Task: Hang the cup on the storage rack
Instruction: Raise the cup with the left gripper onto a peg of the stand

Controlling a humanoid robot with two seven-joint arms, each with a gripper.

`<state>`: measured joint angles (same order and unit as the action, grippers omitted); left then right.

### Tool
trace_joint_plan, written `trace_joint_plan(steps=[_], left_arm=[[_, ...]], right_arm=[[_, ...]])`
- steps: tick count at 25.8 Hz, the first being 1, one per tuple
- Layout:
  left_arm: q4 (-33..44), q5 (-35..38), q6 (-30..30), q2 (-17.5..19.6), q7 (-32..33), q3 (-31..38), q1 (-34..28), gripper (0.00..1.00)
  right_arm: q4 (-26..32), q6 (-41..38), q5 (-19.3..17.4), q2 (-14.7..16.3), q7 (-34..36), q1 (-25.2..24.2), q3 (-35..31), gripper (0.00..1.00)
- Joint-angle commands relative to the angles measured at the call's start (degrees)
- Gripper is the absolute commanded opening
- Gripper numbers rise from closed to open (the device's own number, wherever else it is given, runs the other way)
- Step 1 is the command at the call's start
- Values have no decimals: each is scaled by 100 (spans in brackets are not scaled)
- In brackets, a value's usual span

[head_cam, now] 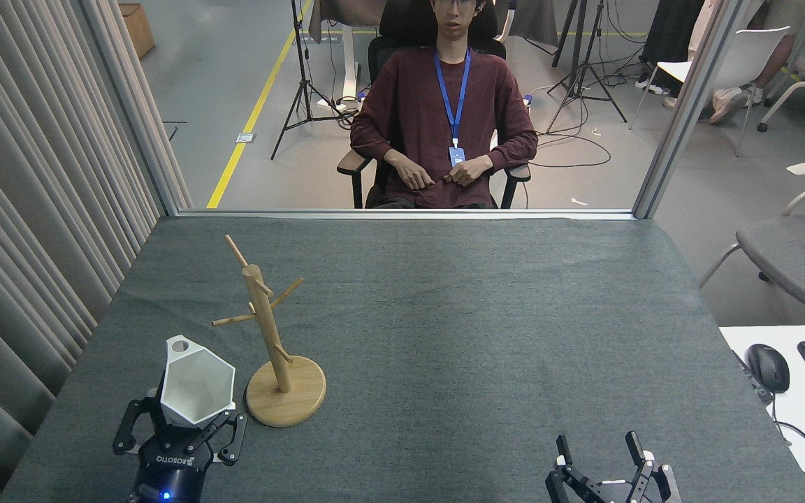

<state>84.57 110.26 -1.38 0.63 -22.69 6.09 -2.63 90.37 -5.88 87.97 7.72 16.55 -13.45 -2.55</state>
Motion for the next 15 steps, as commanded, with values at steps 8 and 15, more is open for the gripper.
trace_joint_plan(steps=[8, 15], left_arm=[[-635, 629, -178, -19, 28, 23, 553, 48], [-679, 699, -187, -1, 19, 15, 623, 48]], right_arm=[[-19, -1, -8, -7, 33, 1, 0, 98], [-45, -9, -8, -25, 85, 18, 0, 98]])
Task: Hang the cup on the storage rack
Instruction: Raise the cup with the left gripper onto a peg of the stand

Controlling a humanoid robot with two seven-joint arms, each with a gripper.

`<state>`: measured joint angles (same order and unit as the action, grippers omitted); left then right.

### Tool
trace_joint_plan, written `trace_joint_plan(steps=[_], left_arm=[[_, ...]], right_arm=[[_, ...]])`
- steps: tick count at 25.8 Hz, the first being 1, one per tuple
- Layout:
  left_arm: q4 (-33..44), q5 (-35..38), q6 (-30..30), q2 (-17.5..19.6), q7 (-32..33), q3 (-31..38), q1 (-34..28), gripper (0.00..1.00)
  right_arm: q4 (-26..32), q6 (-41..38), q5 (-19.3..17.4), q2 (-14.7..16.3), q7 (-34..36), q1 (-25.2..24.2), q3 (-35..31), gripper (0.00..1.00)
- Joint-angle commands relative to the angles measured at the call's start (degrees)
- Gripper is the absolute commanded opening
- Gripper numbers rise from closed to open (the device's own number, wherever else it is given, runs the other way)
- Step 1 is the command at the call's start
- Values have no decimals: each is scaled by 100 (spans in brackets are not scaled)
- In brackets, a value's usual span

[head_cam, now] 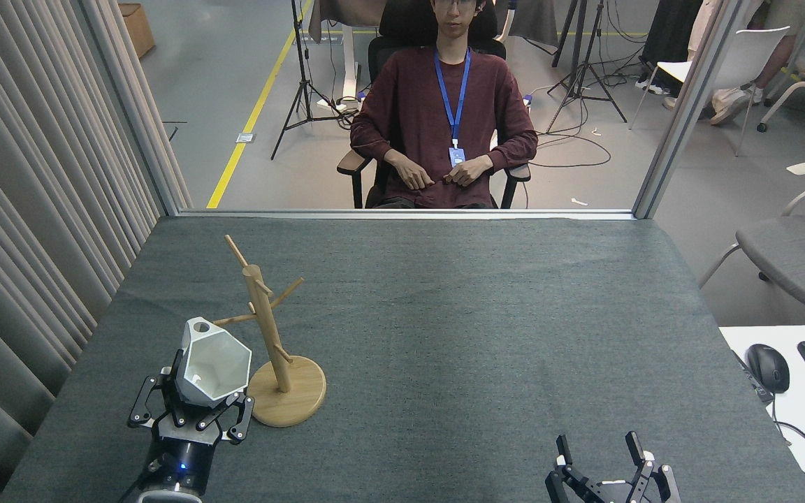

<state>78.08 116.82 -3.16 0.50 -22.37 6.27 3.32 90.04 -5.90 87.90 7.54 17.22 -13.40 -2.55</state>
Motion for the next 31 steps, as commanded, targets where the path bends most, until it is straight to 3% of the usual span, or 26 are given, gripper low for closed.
trace_joint_plan(steps=[1, 27, 29, 30, 31], left_arm=[[-56, 95, -9, 11, -21, -3, 46, 48], [-794, 1317, -387, -24, -48, -21, 590, 50], [-794, 1317, -387, -41, -48, -38, 582, 54], [-794, 1308, -387, -41, -39, -38, 582, 61], [-794, 1300, -395, -59, -57, -38, 582, 75]], right_arm=[[-21, -7, -1, -7, 18, 4, 0, 98], [-48, -25, -18, -15, 36, 13, 0, 98], [-48, -25, -18, -15, 36, 22, -9, 98], [-48, -25, -18, -24, 36, 22, -9, 98], [-48, -16, -18, -15, 36, 22, -9, 98]])
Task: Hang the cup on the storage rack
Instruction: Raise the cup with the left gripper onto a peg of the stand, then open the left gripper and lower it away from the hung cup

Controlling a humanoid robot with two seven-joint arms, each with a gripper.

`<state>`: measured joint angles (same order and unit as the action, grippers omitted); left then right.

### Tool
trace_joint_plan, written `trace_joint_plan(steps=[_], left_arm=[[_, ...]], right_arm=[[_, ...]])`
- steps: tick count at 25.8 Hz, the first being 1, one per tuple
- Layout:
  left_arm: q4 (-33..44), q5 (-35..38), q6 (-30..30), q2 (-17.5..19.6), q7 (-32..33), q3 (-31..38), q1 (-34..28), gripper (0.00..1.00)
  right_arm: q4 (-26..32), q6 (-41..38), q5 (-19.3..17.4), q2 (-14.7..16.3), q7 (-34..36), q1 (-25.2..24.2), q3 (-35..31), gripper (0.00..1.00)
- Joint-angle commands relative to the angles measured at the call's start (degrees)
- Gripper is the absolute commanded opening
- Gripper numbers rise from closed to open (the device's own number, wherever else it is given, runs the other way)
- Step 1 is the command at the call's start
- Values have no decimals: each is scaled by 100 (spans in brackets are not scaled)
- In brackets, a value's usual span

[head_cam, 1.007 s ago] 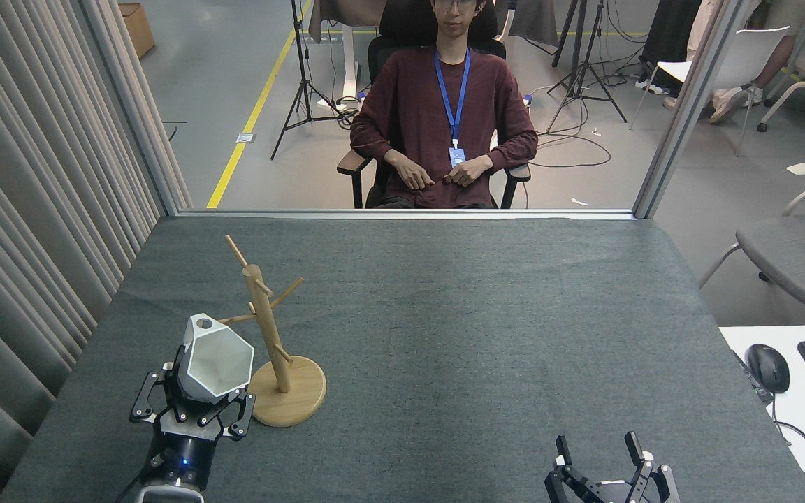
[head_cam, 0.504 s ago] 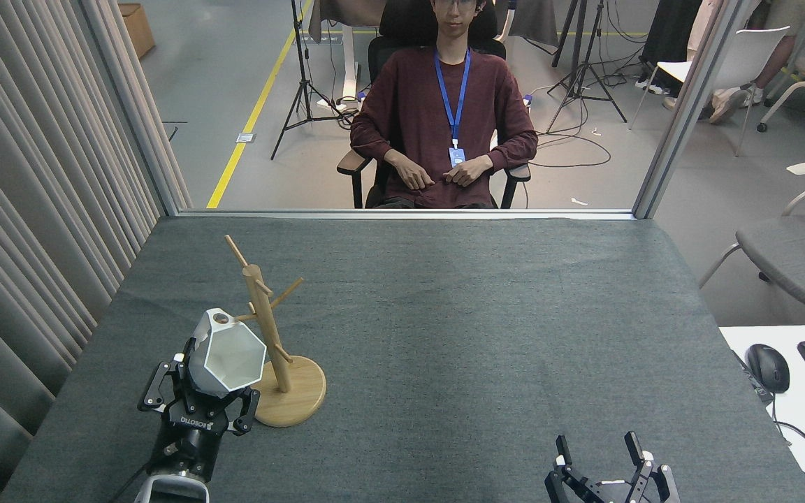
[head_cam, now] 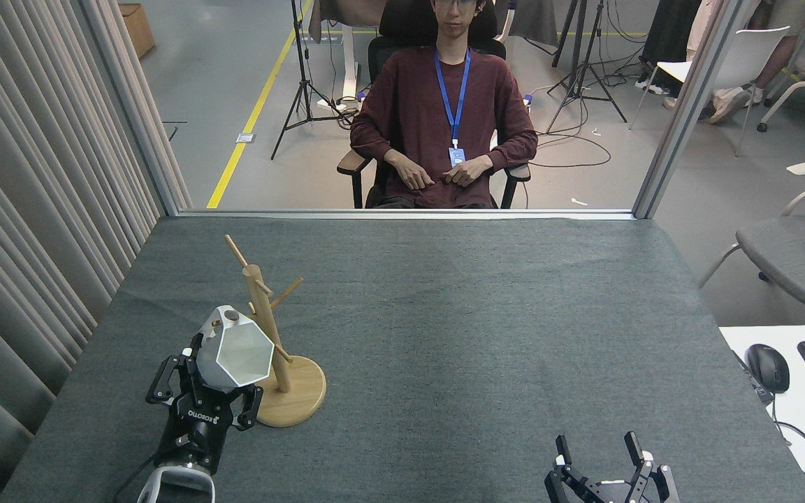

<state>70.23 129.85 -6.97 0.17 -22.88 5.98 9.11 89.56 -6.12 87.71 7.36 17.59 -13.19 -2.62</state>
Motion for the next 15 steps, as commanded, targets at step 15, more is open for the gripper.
trace_joint_plan(steps=[15], left_arm=[[132, -74, 3, -184, -24, -62, -235, 100]], right_arm=[[0, 6, 0, 2, 8, 18, 7, 98]])
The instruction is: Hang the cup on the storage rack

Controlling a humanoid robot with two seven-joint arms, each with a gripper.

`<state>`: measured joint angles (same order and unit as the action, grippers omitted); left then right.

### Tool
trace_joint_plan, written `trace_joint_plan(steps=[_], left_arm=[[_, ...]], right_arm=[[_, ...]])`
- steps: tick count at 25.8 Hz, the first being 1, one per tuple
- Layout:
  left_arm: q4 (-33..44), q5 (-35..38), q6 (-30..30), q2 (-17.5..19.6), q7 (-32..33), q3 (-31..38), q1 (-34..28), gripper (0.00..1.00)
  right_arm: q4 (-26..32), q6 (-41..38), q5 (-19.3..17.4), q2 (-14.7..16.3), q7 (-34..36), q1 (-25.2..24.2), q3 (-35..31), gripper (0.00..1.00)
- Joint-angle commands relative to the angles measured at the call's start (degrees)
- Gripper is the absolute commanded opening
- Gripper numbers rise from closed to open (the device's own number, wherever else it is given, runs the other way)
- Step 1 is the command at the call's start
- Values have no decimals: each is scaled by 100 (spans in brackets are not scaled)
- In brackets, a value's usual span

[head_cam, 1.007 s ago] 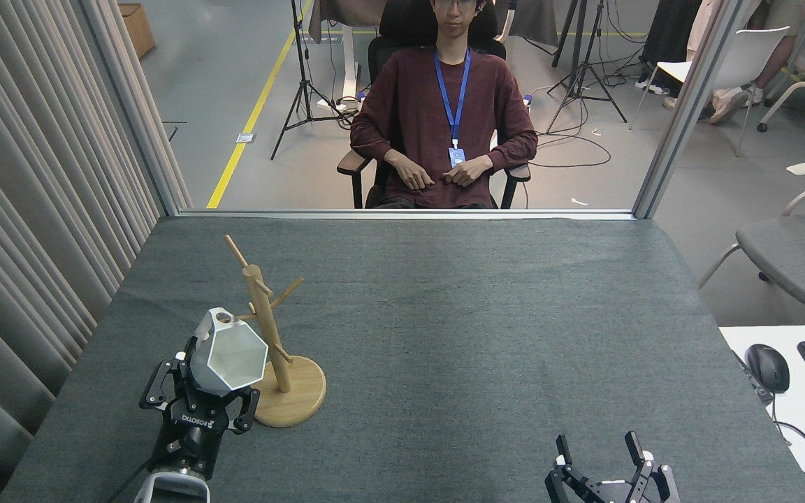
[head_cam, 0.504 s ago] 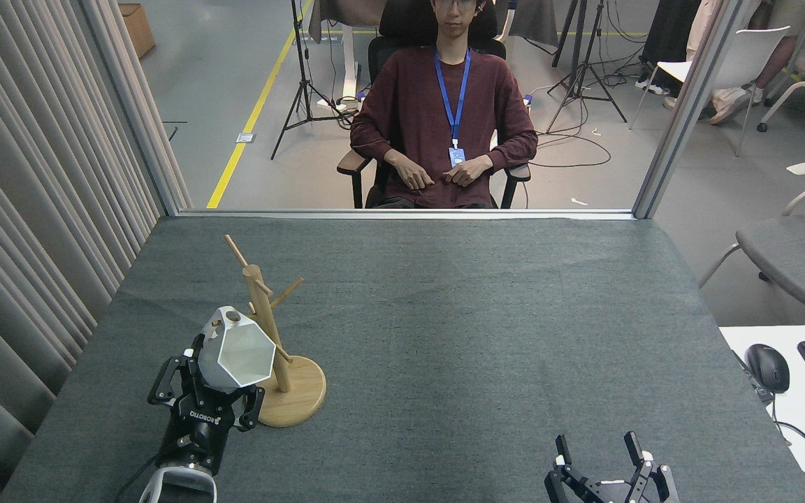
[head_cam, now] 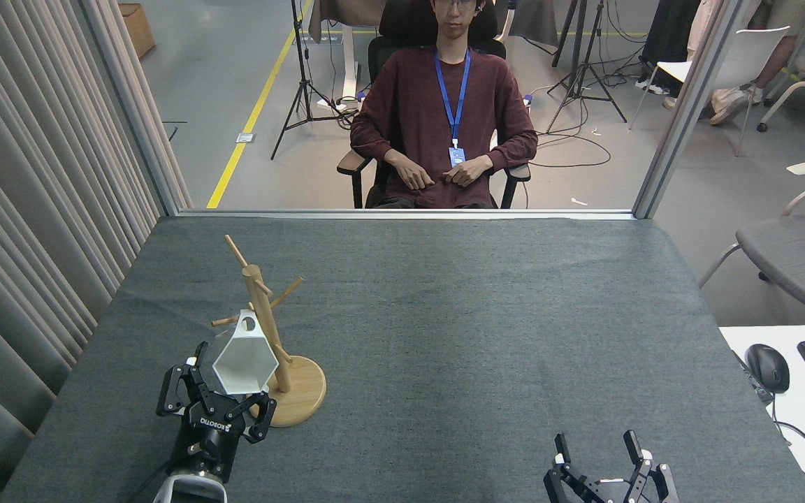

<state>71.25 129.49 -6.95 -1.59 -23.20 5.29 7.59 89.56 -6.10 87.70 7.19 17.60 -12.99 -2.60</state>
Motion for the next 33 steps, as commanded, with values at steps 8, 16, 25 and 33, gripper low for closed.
trace_joint_plan(steps=[8, 16, 25, 33], left_arm=[[539, -380, 54, 1, 9, 42, -750, 100], [1866, -1971, 1293, 10, 140, 77, -1427, 100], [2569, -3852, 2251, 124, 1248, 77, -2279, 100], [2613, -4133, 2154, 115, 1424, 192, -2297, 100]], right_arm=[[0, -5, 2, 63, -2, 25, -4, 98], [70, -5, 10, 72, -2, -10, -13, 98], [220, 21, 10, 195, -20, -177, -268, 98], [396, -5, 28, 230, -20, -300, -285, 98]])
